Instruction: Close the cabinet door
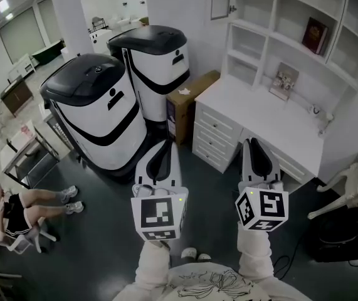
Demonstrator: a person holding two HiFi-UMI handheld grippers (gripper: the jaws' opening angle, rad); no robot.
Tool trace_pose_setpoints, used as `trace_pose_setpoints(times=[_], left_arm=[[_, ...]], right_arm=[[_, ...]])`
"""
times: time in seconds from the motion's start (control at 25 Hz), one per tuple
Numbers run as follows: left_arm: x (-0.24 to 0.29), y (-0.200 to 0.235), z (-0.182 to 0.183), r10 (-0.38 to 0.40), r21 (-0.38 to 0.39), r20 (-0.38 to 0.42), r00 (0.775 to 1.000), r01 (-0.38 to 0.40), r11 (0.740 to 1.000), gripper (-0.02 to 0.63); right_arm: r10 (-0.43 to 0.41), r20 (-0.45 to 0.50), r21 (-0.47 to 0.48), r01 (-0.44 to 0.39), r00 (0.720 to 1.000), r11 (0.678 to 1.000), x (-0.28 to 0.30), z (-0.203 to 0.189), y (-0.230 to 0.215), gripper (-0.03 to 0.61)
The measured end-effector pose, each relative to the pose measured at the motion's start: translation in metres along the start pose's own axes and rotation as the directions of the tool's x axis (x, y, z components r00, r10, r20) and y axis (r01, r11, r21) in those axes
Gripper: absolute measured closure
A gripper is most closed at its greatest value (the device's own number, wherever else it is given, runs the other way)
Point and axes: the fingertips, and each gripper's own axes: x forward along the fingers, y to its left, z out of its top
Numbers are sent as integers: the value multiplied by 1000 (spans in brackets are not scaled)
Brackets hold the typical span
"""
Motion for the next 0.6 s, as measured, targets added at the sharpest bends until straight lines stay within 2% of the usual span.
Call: trace_pose_setpoints(times=[0.6], left_arm=[[23,28,-24,-16,7,-29,999,17,1000,603]], right_arm=[[-38,-2,40,38,999,998,25,-17,5,537]])
